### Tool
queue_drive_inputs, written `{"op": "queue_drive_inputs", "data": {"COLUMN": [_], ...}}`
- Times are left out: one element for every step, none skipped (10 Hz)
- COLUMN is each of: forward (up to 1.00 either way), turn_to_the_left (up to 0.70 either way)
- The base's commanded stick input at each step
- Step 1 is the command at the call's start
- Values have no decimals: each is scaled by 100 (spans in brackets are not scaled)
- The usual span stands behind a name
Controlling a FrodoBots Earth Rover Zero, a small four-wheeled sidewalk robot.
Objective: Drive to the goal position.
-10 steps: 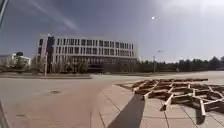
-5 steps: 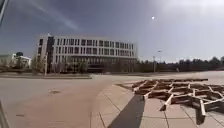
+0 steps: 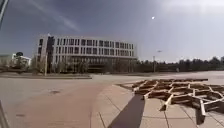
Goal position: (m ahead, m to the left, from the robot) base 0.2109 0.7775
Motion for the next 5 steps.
{"op": "queue_drive_inputs", "data": {"forward": [5,5,5,5,5], "turn_to_the_left": [0,0,0,0,0]}}
